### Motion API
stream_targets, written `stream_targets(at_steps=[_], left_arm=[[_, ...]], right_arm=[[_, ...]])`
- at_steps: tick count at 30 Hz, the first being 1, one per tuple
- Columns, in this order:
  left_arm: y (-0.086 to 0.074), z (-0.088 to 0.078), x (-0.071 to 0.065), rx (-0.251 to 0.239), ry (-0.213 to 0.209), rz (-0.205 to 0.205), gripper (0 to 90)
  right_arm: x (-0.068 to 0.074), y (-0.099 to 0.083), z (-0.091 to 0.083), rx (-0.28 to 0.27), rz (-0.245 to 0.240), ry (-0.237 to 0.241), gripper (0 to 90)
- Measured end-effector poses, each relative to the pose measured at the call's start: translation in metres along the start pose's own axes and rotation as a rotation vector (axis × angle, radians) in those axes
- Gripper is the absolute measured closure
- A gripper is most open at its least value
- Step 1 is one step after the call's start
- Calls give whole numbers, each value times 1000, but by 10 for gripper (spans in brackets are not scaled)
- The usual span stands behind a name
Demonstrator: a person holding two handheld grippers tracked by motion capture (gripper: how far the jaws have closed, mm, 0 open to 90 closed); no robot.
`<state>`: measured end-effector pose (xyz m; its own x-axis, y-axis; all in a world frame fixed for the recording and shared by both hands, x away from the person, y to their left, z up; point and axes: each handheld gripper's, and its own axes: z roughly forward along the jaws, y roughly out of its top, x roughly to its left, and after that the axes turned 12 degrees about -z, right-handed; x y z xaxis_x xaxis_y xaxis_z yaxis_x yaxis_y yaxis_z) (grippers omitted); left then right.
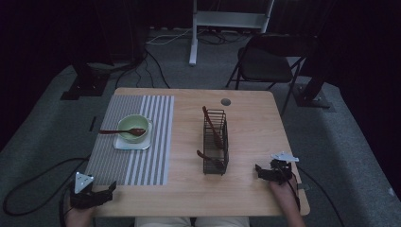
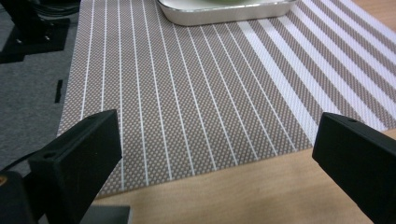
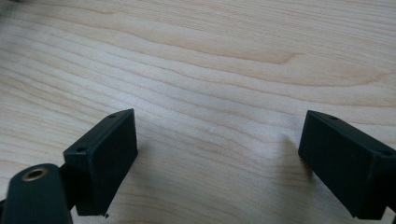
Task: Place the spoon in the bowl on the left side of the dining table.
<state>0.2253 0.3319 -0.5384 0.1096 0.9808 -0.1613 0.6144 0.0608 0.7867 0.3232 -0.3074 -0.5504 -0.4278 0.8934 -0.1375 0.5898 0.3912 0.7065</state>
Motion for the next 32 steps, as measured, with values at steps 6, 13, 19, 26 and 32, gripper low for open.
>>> stream_targets(at_steps=[6, 13, 19, 26, 32], left_arm=[[-6, -7, 3, -6, 30, 21, 13], [-12, -7, 7, 7, 74, 32, 13], [-19, -17, 13, 6, 68, -37, 13], [-21, -29, 25, -21, 106, -151, 14], [-9, -33, 26, -120, 36, -208, 14]], right_arm=[[0, 0, 0, 0, -2, 1, 110], [0, 0, 0, -1, -3, 2, 110], [0, 0, 0, -1, -3, 2, 110], [0, 0, 0, 0, -3, 3, 110], [0, 0, 0, 0, -3, 2, 109]])
